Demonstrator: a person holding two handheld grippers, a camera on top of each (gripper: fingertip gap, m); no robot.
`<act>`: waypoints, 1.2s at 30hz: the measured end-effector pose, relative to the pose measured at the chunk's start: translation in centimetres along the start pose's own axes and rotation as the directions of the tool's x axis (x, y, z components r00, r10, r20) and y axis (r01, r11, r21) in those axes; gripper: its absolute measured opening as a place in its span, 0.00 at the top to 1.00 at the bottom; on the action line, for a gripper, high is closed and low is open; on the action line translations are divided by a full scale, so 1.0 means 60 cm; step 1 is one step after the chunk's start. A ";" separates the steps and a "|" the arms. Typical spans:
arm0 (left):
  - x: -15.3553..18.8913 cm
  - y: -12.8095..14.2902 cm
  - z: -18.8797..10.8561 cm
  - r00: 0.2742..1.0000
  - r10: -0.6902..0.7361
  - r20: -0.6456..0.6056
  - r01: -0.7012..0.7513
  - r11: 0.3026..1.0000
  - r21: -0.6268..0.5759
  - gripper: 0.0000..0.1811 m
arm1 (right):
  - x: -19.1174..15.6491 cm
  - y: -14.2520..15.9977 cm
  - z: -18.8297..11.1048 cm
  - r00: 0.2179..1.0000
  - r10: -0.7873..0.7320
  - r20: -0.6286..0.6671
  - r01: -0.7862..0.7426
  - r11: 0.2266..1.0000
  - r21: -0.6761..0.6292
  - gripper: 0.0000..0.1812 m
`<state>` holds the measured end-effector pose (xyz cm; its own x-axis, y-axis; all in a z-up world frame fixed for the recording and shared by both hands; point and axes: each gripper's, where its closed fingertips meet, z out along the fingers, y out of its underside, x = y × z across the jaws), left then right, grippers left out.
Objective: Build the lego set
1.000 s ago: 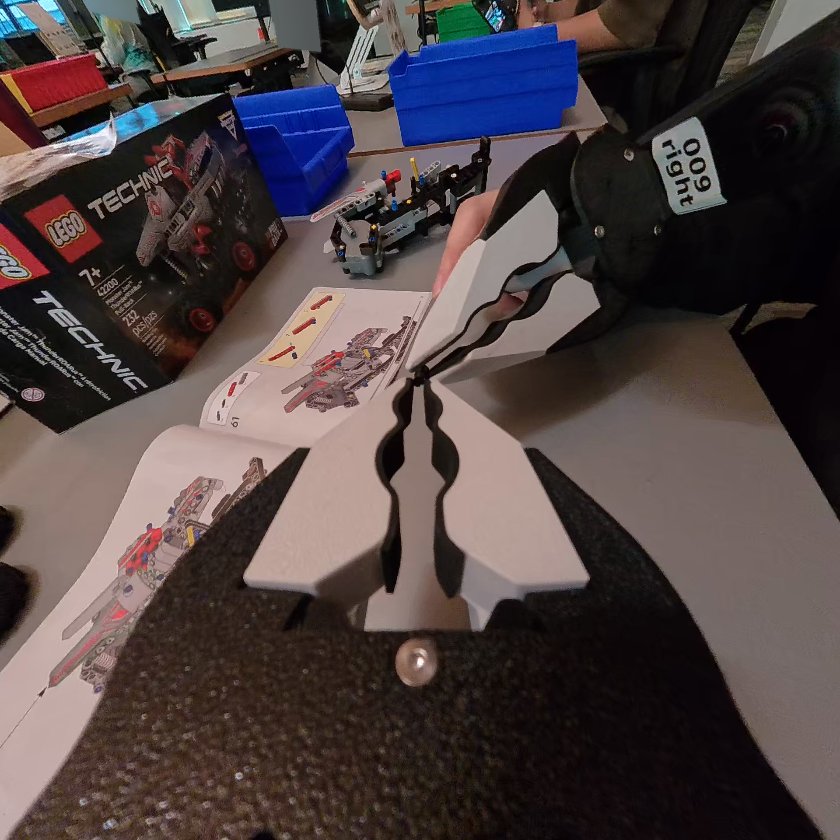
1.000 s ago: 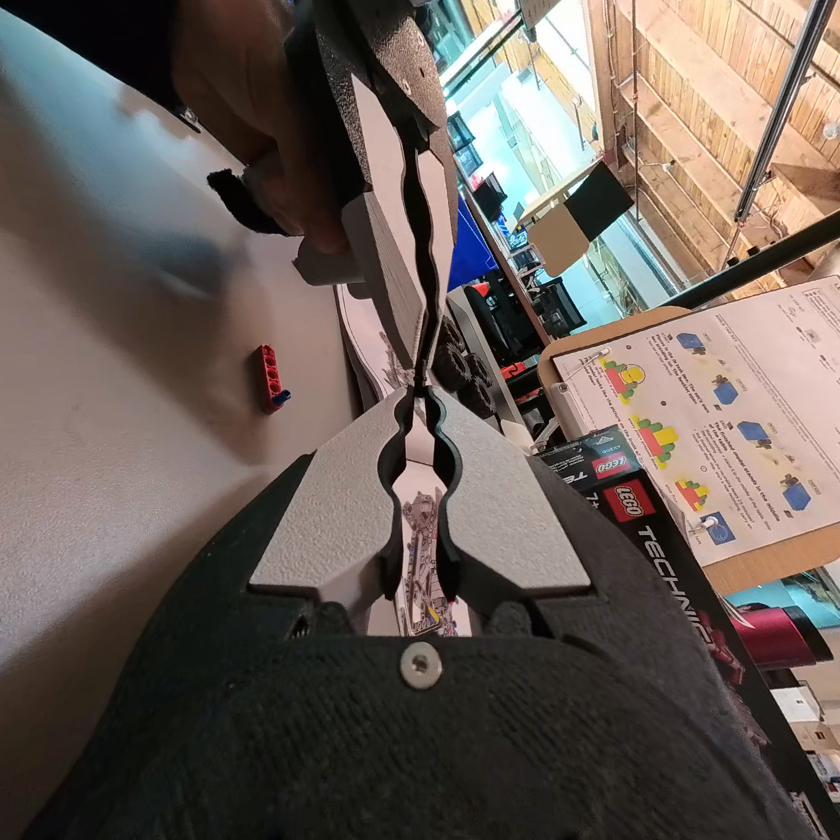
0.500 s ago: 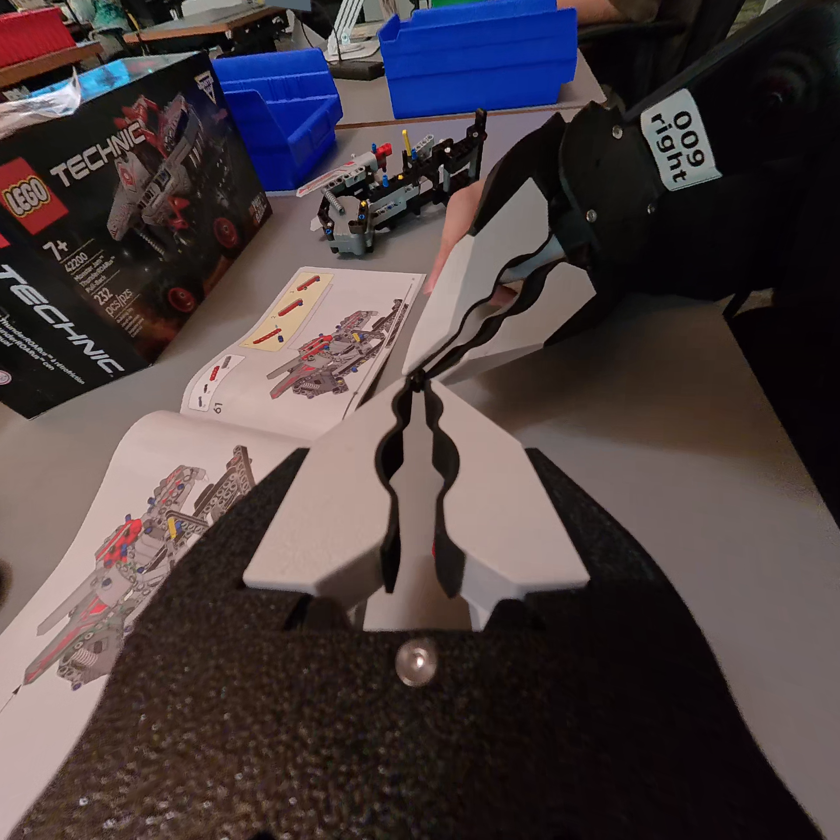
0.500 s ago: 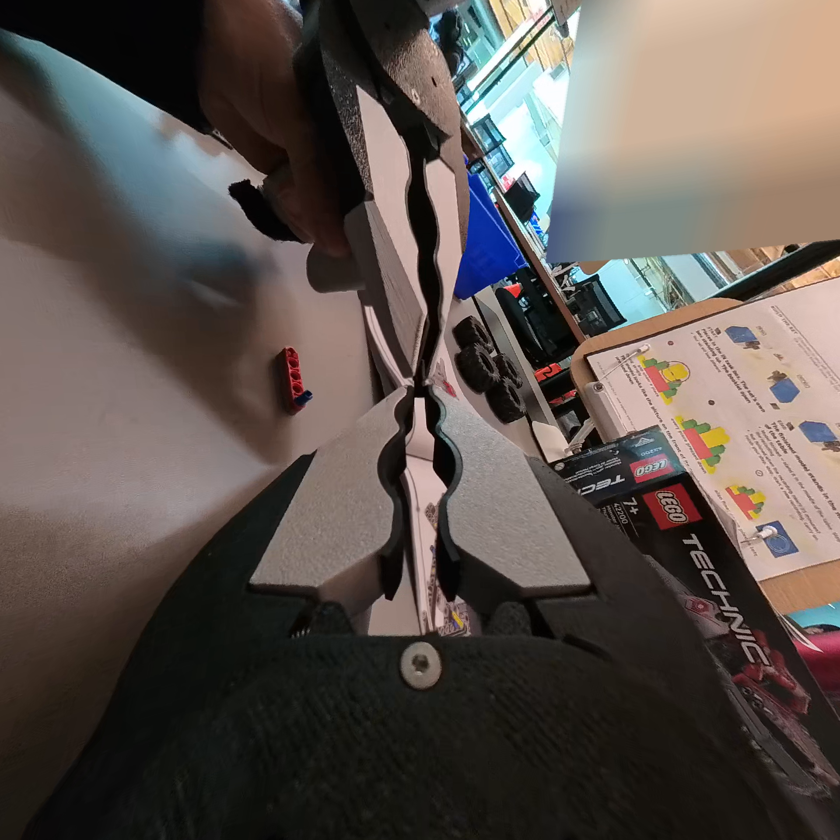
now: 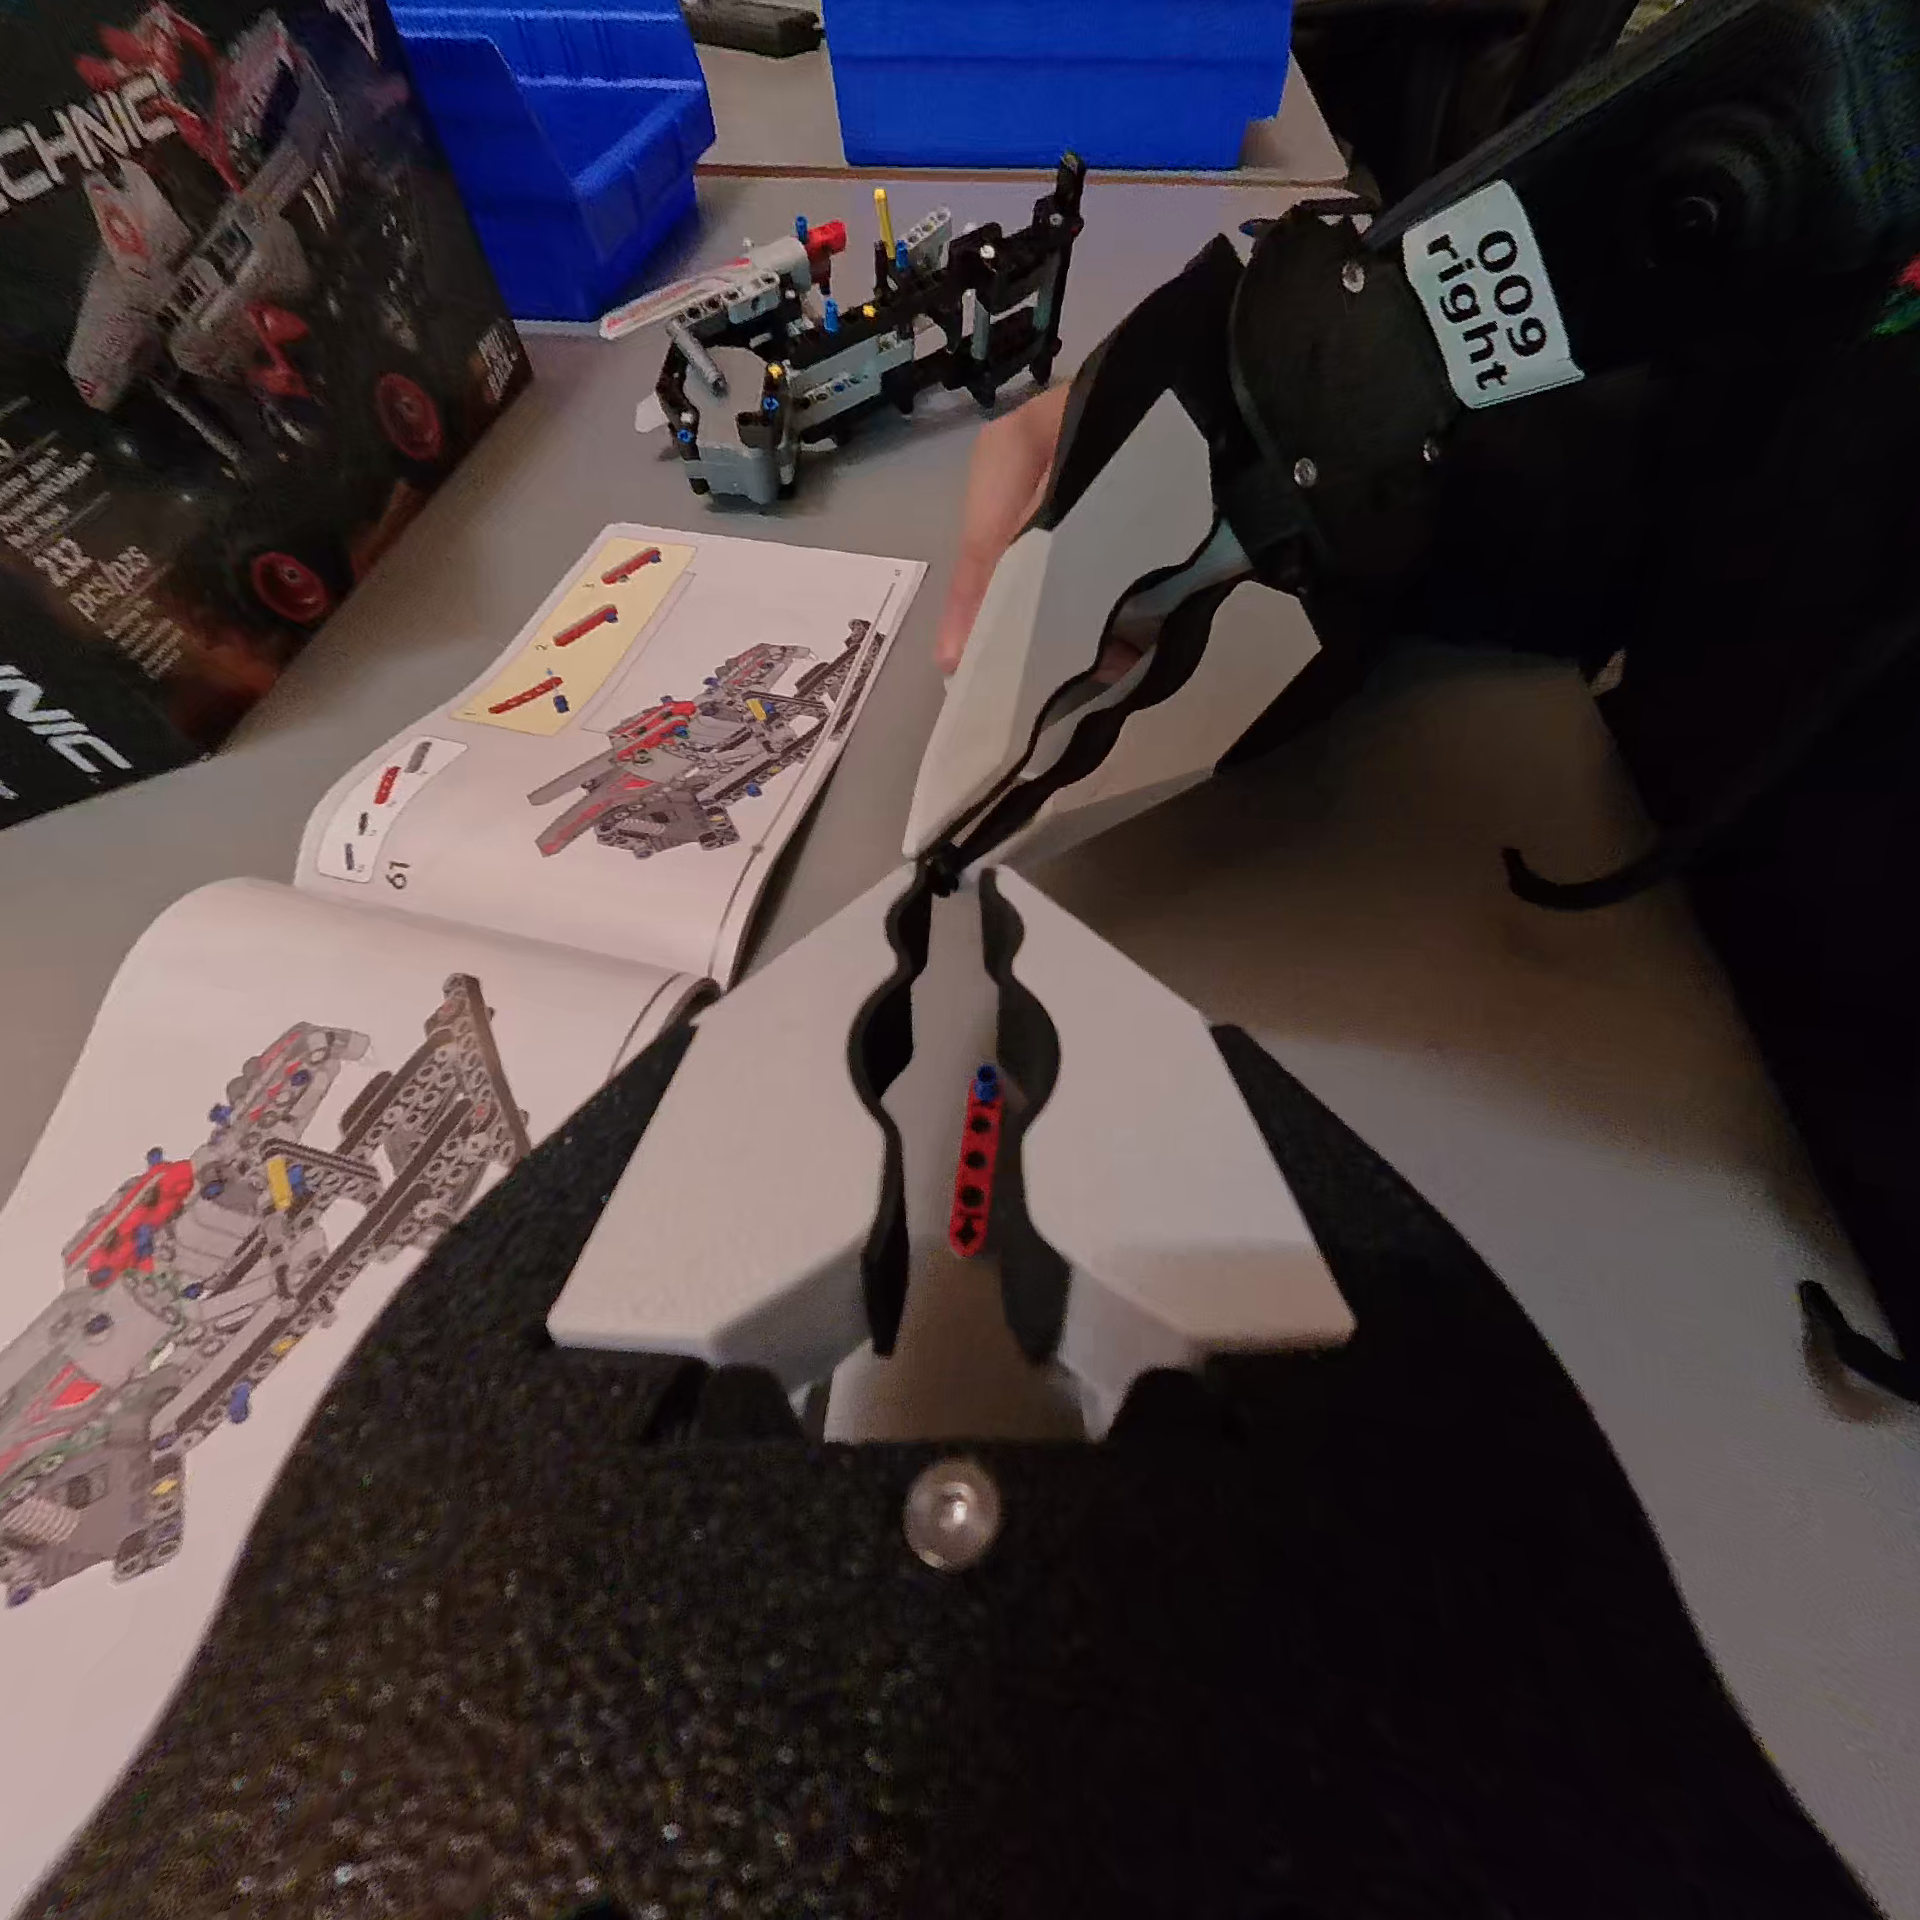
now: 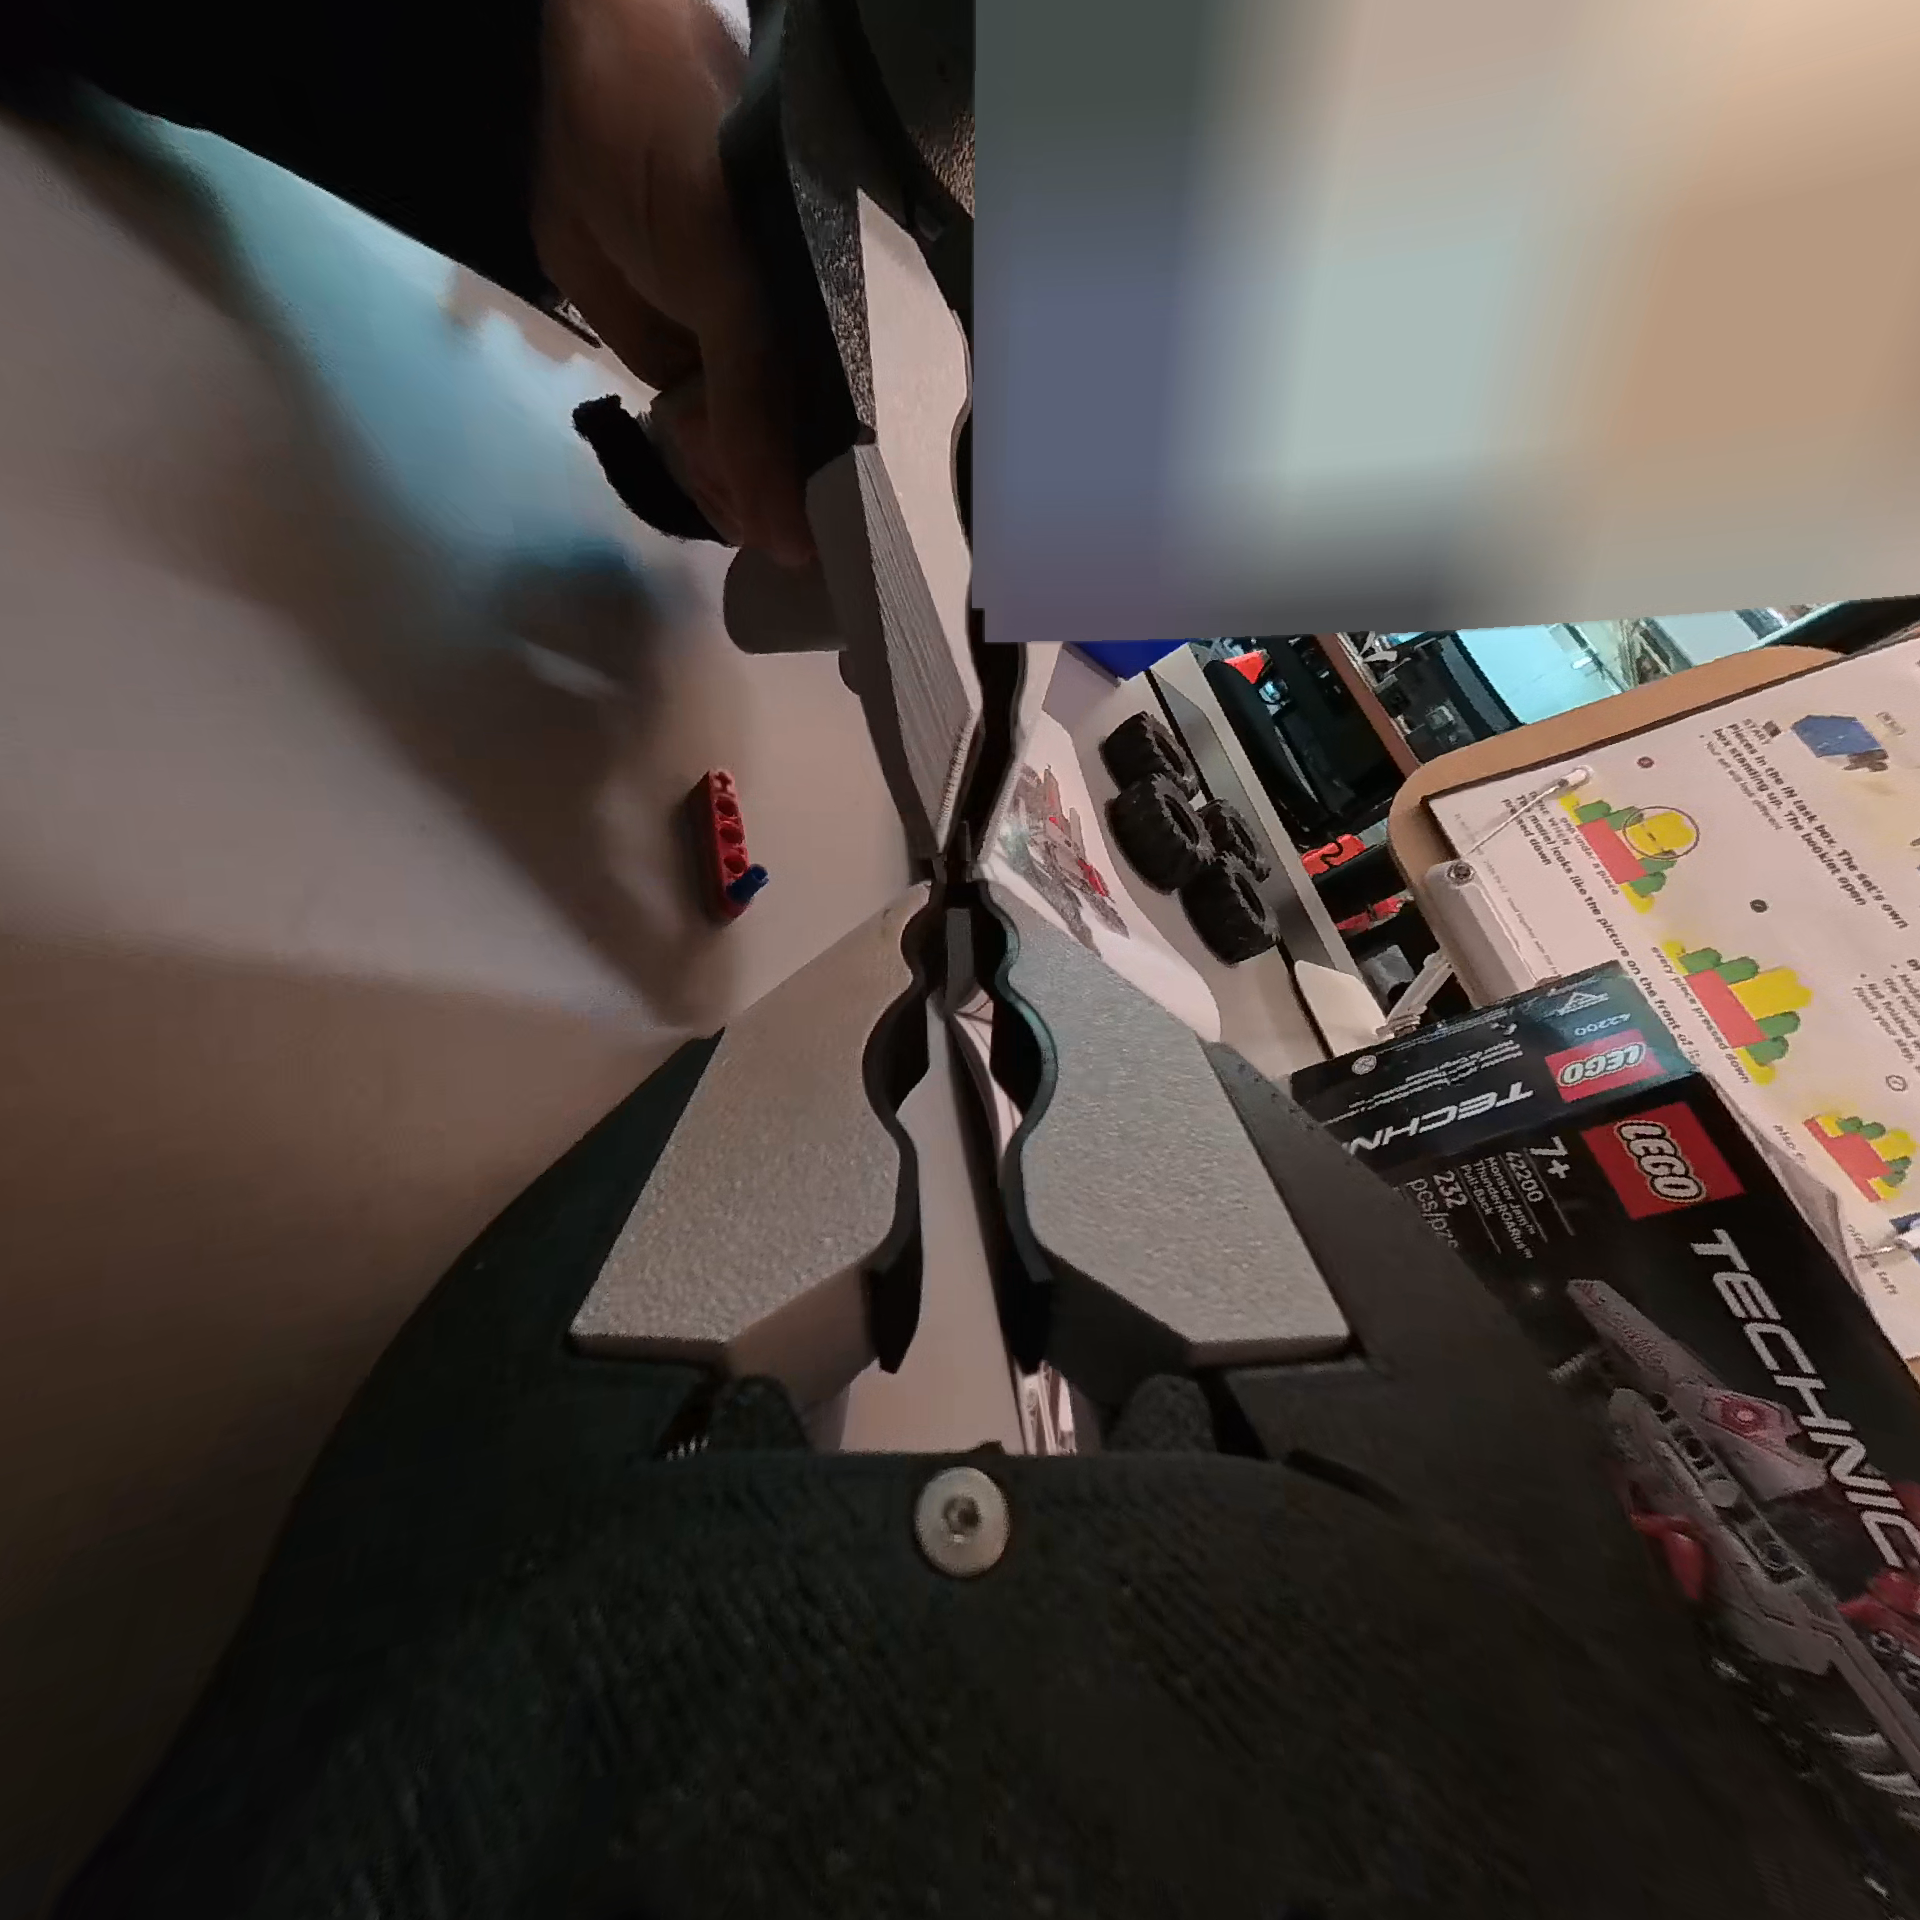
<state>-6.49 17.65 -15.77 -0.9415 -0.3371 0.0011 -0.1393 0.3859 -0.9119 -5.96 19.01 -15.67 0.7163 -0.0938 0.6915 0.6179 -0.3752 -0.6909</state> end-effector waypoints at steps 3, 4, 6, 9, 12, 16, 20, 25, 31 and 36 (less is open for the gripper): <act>0.001 0.001 0.003 1.000 -0.011 -0.012 0.011 1.000 -0.008 0.93 | 0.000 0.006 -0.001 1.000 -0.004 0.000 0.004 1.000 -0.008 0.98; 0.001 0.001 0.002 1.000 -0.009 -0.009 0.009 1.000 -0.010 0.93 | 0.000 0.005 -0.002 1.000 -0.004 -0.002 0.004 1.000 -0.005 0.98; -0.006 0.001 0.002 1.000 -0.027 0.001 0.027 1.000 -0.003 0.94 | 0.003 0.010 -0.006 1.000 0.008 -0.011 -0.008 1.000 -0.012 0.99; -0.013 -0.005 -0.001 0.997 -0.071 0.003 0.071 0.997 0.034 0.95 | 0.016 0.012 -0.014 0.998 0.043 -0.035 -0.043 0.999 -0.010 0.99; -0.010 -0.021 -0.004 0.996 -0.082 -0.020 0.083 0.992 0.097 0.95 | 0.021 0.004 -0.021 0.997 0.069 -0.037 -0.068 0.997 0.018 0.99; 0.005 -0.034 0.000 0.996 -0.060 -0.060 0.068 0.988 0.136 0.97 | 0.014 -0.007 -0.020 0.998 0.058 -0.019 -0.057 0.998 0.030 0.99; 0.004 -0.029 0.002 0.999 -0.023 -0.029 0.027 0.993 0.117 0.99 | 0.009 -0.007 -0.018 0.998 0.070 -0.001 -0.070 0.997 0.026 0.98; 0.001 -0.030 -0.005 0.999 -0.018 -0.030 0.022 0.990 0.141 1.00 | 0.020 -0.017 -0.022 0.990 0.138 -0.015 -0.137 0.989 0.060 0.99; 0.000 -0.027 -0.009 0.999 0.034 0.004 -0.034 0.991 0.129 1.00 | 0.017 -0.019 -0.018 0.990 0.141 -0.006 -0.140 0.988 0.058 0.98; 0.003 -0.027 -0.007 1.000 -0.005 -0.020 0.008 0.989 0.145 0.96 | 0.019 -0.015 -0.017 0.977 0.213 0.009 -0.214 0.976 0.039 0.98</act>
<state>-6.59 17.34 -14.12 -0.9466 -0.3220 0.0139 -0.1006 0.2544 -0.9618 -6.01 18.32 -14.05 0.8345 -0.1637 0.5262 0.4627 -0.3105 -0.8304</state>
